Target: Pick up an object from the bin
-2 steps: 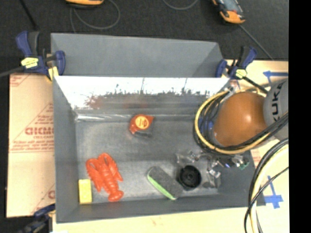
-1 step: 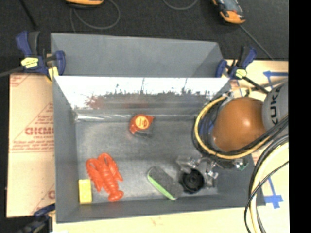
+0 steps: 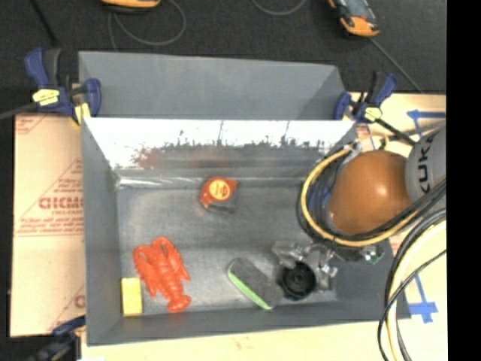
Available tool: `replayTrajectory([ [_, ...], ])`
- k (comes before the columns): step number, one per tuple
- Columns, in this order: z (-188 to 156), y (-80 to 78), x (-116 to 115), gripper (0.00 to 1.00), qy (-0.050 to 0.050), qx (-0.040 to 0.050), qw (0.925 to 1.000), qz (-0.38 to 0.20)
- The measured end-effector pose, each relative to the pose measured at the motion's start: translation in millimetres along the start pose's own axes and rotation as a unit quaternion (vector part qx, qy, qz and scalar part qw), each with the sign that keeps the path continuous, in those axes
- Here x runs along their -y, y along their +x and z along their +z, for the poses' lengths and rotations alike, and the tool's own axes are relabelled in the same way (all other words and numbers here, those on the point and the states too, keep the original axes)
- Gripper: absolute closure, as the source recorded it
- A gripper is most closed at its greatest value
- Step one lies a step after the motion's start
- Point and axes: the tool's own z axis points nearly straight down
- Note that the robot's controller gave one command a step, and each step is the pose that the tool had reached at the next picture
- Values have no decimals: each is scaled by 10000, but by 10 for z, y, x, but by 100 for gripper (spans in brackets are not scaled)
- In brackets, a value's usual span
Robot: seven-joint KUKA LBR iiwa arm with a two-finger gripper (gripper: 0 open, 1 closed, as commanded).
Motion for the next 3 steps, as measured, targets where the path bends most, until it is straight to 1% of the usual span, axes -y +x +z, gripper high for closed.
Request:
replayTrajectory([
  [1,-60,9,-12,100,-27,-20,10000,1],
  [2,-271,29,-16,100,-48,-52,10000,12],
  [3,-450,22,-1,100,-29,-48,10000,25],
])
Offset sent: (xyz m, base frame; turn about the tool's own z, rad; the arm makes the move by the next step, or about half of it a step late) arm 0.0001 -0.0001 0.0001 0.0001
